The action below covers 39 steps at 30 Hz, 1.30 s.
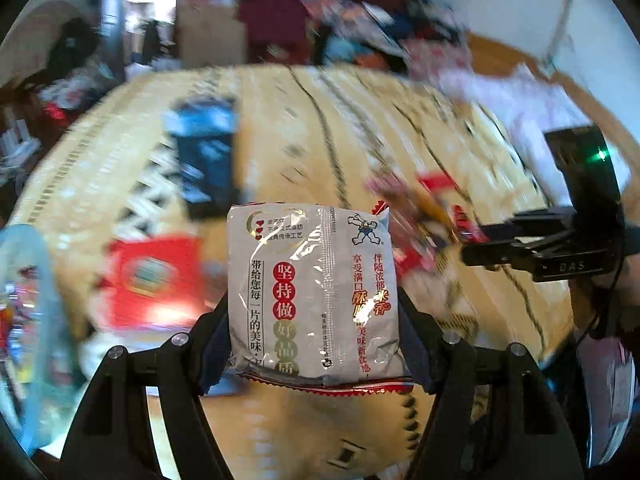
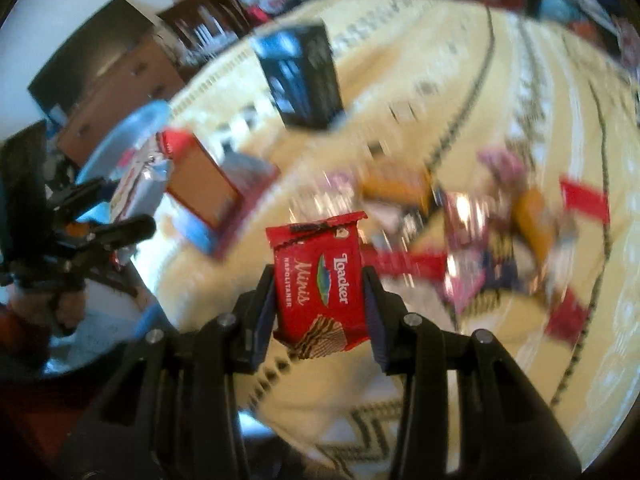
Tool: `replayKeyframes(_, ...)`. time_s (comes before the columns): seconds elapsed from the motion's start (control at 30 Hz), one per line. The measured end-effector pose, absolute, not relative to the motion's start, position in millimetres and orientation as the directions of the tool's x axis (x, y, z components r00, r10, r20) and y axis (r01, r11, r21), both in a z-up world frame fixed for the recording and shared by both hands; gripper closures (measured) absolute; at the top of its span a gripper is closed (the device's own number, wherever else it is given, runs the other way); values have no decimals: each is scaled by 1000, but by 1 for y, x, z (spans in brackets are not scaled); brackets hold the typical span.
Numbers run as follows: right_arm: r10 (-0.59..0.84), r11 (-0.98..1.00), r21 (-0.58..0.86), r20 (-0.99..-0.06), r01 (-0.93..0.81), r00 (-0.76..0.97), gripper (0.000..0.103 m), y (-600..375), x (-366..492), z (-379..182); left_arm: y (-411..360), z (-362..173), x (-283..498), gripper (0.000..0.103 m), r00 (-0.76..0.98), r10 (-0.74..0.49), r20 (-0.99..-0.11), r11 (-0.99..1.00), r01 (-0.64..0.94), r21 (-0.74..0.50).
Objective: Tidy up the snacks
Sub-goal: 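Carry the red wafer pack and white bag to the glass bowl and release them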
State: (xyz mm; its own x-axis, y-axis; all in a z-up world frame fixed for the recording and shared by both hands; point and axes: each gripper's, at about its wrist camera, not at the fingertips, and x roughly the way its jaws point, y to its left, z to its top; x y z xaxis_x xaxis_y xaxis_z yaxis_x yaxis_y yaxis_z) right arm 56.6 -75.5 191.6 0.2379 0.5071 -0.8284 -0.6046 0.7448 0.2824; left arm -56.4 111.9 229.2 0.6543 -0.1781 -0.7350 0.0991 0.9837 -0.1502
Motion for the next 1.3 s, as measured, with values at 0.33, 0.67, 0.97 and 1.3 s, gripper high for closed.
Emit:
replayKeyframes(0.33, 654, 617, 300, -709, -728, 262, 62, 62, 71, 267, 307, 278, -101, 30, 747, 94, -659, 964, -235, -128)
replayKeyframes(0.67, 703, 425, 317, -705, -848, 89, 62, 249, 50, 274, 476, 262, -148, 30, 676, 277, -683, 854, -499, -147)
replayKeyframes(0.97, 662, 329, 324, -749, -887, -27, 62, 340, 22, 249, 536, 221, -161, 30, 587, 308, -749, 807, -578, -121)
replayKeyframes(1.3, 618, 312, 309, -784, -898, -55, 62, 380, 10, 233, 547, 194, -154, 30, 541, 299, -786, 802, -589, -101)
